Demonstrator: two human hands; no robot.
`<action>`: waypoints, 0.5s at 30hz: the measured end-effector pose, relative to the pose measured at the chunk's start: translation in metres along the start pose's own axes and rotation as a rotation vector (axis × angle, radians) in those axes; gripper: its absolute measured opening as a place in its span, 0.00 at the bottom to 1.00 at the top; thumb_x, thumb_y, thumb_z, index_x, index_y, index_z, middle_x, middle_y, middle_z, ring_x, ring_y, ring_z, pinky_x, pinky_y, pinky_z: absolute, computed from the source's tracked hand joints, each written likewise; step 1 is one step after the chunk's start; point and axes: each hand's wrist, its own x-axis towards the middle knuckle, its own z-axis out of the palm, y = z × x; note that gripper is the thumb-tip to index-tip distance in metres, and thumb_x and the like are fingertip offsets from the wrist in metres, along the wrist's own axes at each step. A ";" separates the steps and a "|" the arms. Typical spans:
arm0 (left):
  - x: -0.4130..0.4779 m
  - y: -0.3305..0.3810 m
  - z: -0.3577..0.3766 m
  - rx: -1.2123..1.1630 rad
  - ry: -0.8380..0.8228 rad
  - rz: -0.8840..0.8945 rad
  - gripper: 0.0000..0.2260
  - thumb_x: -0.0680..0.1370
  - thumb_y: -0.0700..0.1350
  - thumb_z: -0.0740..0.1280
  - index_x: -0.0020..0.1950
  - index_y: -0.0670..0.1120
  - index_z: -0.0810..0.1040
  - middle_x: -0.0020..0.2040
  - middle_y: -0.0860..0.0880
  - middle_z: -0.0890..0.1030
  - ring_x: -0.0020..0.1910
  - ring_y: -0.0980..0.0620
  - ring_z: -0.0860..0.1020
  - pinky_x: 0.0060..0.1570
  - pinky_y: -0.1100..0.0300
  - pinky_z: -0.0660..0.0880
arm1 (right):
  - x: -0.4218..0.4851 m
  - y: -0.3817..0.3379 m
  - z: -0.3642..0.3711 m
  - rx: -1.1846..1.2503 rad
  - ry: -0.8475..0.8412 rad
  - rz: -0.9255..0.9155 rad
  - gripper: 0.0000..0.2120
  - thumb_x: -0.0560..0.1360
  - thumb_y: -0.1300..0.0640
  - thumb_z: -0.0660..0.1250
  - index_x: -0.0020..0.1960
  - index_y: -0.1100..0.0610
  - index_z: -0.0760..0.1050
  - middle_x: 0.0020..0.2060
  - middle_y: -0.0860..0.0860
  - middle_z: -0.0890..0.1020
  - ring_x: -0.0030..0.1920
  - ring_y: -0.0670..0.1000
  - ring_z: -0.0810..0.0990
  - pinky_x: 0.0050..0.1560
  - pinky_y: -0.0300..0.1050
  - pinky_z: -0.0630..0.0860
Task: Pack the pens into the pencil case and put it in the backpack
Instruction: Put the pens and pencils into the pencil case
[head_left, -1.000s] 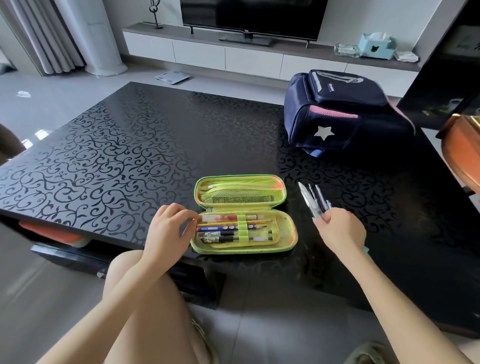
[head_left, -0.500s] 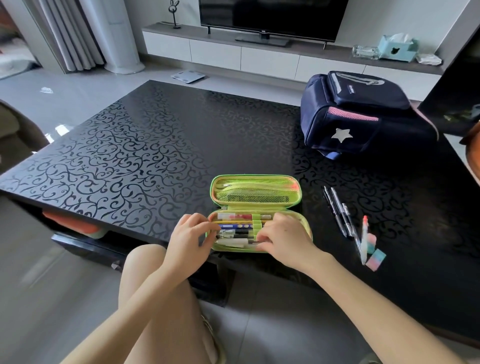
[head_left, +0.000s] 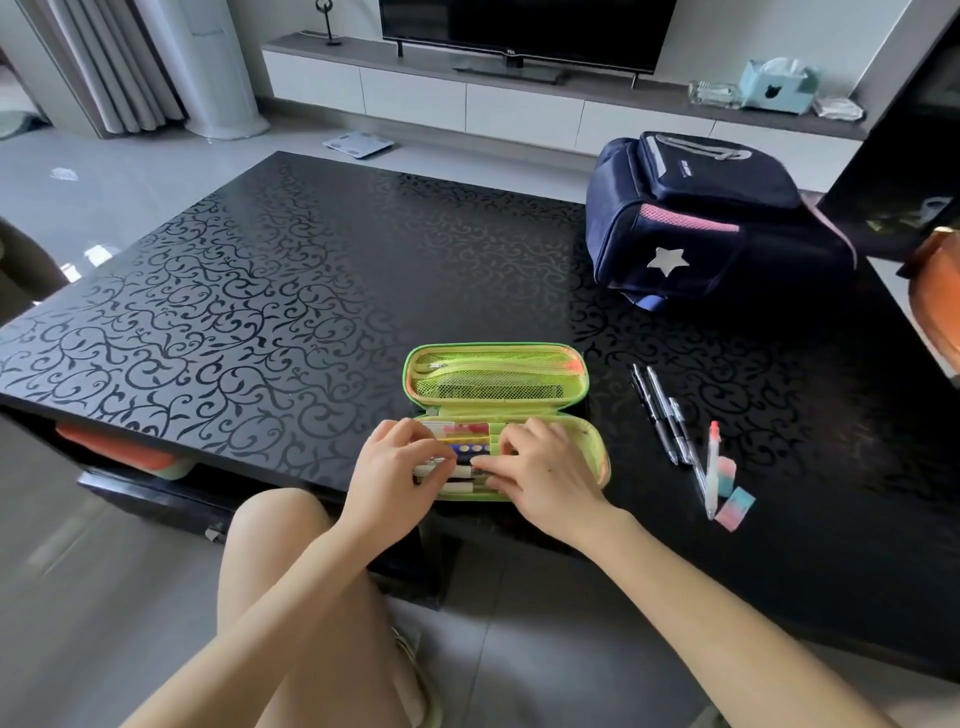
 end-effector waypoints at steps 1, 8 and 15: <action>0.003 0.001 0.001 -0.001 0.007 0.004 0.09 0.72 0.51 0.65 0.41 0.49 0.83 0.41 0.52 0.78 0.43 0.49 0.74 0.44 0.60 0.69 | -0.002 0.000 0.002 -0.025 0.024 -0.025 0.13 0.69 0.53 0.73 0.53 0.47 0.81 0.37 0.49 0.76 0.38 0.54 0.74 0.37 0.46 0.68; 0.033 0.028 0.016 -0.022 0.060 0.025 0.02 0.71 0.41 0.70 0.41 0.47 0.83 0.38 0.50 0.79 0.40 0.46 0.75 0.40 0.57 0.70 | -0.050 0.059 -0.026 -0.047 0.350 0.658 0.13 0.75 0.54 0.60 0.49 0.57 0.81 0.39 0.52 0.83 0.41 0.57 0.79 0.44 0.50 0.75; 0.092 0.119 0.077 0.026 -0.217 0.030 0.11 0.78 0.48 0.62 0.45 0.42 0.81 0.43 0.45 0.79 0.45 0.45 0.75 0.41 0.56 0.69 | -0.080 0.114 -0.048 -0.261 -0.037 1.175 0.18 0.73 0.42 0.65 0.45 0.57 0.79 0.43 0.53 0.83 0.47 0.55 0.78 0.42 0.46 0.71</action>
